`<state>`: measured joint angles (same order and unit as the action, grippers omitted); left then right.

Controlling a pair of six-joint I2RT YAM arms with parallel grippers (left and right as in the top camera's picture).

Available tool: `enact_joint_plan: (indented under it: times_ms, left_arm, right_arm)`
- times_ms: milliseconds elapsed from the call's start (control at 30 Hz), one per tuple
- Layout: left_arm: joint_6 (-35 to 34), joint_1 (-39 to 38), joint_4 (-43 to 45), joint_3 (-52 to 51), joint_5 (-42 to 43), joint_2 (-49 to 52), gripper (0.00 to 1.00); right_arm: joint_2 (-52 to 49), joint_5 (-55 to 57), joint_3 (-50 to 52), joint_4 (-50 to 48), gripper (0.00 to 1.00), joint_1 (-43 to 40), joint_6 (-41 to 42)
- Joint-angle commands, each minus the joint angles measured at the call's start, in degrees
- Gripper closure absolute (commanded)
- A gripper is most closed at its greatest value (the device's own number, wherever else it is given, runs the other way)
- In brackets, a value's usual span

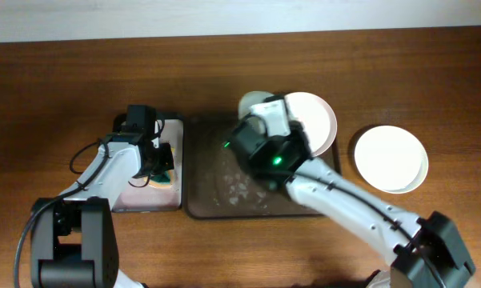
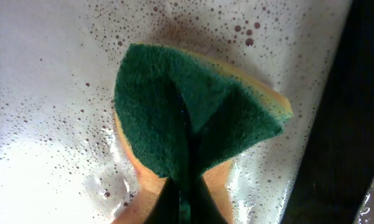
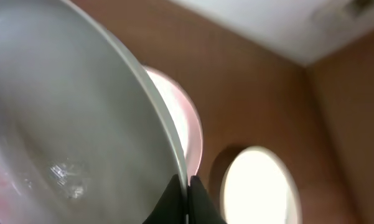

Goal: Clean dirty plates on tray and stack at the side

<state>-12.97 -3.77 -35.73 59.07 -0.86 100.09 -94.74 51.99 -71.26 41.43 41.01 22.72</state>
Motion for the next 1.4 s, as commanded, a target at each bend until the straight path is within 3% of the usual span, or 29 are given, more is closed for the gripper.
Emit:
enact_joint_plan:
  times_ms: [0, 133, 267, 500, 733, 967, 1000, 1033, 1067, 1200, 1367]
  left_arm:
    - [0.85, 0.20, 0.55, -0.17, 1.55, 1.22, 1.00]
    - [0.85, 0.17, 0.52, -0.17, 1.57, 1.22, 1.00]
    - [0.85, 0.20, 0.52, -0.17, 1.55, 1.22, 1.00]
    - [0.85, 0.20, 0.55, -0.17, 1.55, 1.22, 1.00]
    - [0.85, 0.17, 0.55, -0.17, 1.55, 1.22, 1.00]
    - [0.85, 0.20, 0.55, -0.17, 1.55, 1.22, 1.00]
    - [0.85, 0.20, 0.55, -0.17, 1.55, 1.22, 1.00]
    - [0.85, 0.17, 0.57, -0.17, 1.55, 1.22, 1.00]
    - [0.85, 0.17, 0.57, -0.17, 1.55, 1.22, 1.00]
    - [0.85, 0.20, 0.55, -0.17, 1.55, 1.22, 1.00]
    - [0.85, 0.20, 0.57, -0.17, 1.55, 1.22, 1.00]
  right_arm:
    - [2.95, -17.77, -1.18, 1.49, 0.96, -8.35, 8.50]
    - [6.05, -31.54, -1.18, 1.60, 0.96, -19.80, 8.52]
    - [7.28, -38.38, -1.18, 4.63, 0.96, -31.47, 8.48]
    - [6.16, -41.53, -0.50, 10.73, 0.96, -51.43, 8.46]
    - [4.92, -41.51, 0.13, 14.75, 0.96, -63.25, 8.41]
    - [2.23, -41.77, 2.51, 15.34, 0.94, -66.53, 8.24]
    - [2.19, -42.66, 2.91, 14.91, 0.72, -66.53, 8.24]
    - [2.19, -44.02, 3.02, 14.40, 0.57, -66.53, 8.22]
    - [2.19, -46.93, 3.02, 13.68, 0.53, -66.53, 8.17]
    - [2.19, -68.70, 3.02, 7.15, 0.52, -65.40, -2.78]
    - [2.10, -74.62, 3.02, 3.91, 0.48, -59.41, -8.31]
